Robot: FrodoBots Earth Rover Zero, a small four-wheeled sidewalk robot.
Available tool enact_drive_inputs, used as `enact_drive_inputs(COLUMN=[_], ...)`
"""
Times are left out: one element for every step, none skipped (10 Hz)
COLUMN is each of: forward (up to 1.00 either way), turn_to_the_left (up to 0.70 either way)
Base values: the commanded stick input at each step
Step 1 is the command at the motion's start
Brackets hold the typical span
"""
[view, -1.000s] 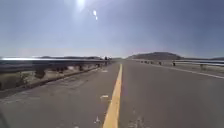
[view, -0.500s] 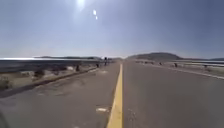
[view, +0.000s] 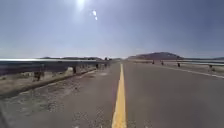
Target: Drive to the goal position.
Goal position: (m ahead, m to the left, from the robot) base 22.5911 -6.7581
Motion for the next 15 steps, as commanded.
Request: enact_drive_inputs(forward=[0.85, 0.85, 0.85, 0.85, 0.85, 0.85, 0.85, 0.85, 0.85, 0.85, 0.85, 0.85, 0.85, 0.85, 0.85], turn_to_the_left=[0.0, 0.0, 0.0, 0.0, 0.0, 0.0, 0.0, 0.0, 0.0, 0.0, 0.0, 0.0, 0.0, 0.0, 0.0])
